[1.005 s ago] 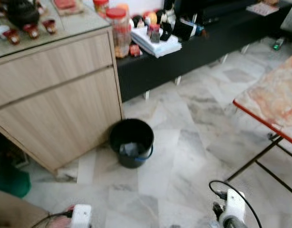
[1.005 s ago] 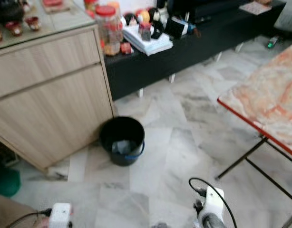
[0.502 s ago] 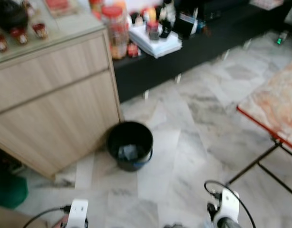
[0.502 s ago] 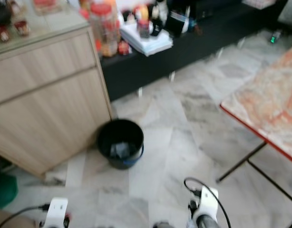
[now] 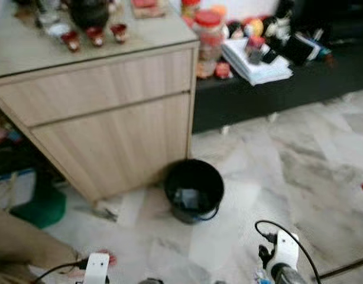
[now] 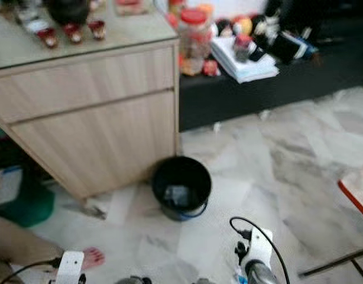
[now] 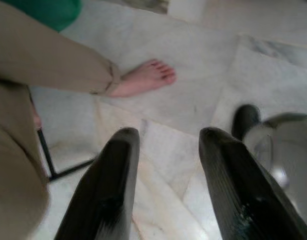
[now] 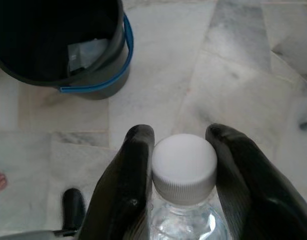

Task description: Picking trash to rubbish bin

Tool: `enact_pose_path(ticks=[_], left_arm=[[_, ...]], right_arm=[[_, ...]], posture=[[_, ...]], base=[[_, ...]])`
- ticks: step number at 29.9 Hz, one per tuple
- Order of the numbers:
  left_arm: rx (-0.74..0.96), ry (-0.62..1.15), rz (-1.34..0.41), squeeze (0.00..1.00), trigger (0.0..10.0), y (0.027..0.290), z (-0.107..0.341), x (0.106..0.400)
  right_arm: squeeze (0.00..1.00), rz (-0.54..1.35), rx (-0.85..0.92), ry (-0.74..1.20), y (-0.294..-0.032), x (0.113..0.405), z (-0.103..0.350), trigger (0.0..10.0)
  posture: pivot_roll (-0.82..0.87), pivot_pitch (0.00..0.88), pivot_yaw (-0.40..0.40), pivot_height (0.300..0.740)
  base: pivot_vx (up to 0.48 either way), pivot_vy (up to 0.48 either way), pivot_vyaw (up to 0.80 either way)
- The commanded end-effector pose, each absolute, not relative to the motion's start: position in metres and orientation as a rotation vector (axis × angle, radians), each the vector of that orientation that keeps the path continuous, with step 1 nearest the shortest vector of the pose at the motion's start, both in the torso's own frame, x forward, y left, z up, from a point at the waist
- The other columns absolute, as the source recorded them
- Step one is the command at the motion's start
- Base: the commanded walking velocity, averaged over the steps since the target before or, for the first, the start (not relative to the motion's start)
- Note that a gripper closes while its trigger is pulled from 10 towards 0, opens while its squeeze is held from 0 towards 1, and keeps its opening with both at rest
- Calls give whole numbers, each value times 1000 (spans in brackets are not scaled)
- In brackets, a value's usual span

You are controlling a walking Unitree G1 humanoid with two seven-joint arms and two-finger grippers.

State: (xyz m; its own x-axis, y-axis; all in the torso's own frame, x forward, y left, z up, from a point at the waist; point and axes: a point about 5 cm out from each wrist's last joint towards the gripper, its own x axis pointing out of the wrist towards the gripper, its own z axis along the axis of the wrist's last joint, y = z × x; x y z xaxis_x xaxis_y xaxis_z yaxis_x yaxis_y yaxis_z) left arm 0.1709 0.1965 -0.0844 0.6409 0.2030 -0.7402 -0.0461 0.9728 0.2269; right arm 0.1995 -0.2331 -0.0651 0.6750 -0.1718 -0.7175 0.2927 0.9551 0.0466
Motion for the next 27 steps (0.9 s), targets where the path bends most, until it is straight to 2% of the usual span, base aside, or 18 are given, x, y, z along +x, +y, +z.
enact_pose_path(ticks=[1, 6, 14, 24, 27], left_arm=[[210, 899, 148, 0, 10000, 201, -88, 162], [207, 896, 150, 0, 10000, 200, -88, 163], [207, 896, 150, 0, 10000, 199, -88, 162], [207, 894, 148, 0, 10000, 199, -88, 164], [208, 894, 143, 0, 10000, 198, -87, 165]], right_arm=[[0, -249, 160, 784, -231, 201, -65, 10000], [0, -246, 158, 781, -230, 203, -64, 10000], [0, -284, 190, 759, -234, 208, -60, 10000], [0, -290, 200, 750, -235, 211, -58, 10000], [0, -287, 188, 746, -236, 211, -58, 10000]], posture=[[115, 191, -38, 740], [116, 191, -39, 740], [113, 192, -39, 740], [109, 188, -40, 740], [105, 189, -37, 740]], base=[[296, 0, 800], [299, 0, 715], [298, 0, 0], [300, 0, -749], [298, 0, 0]])
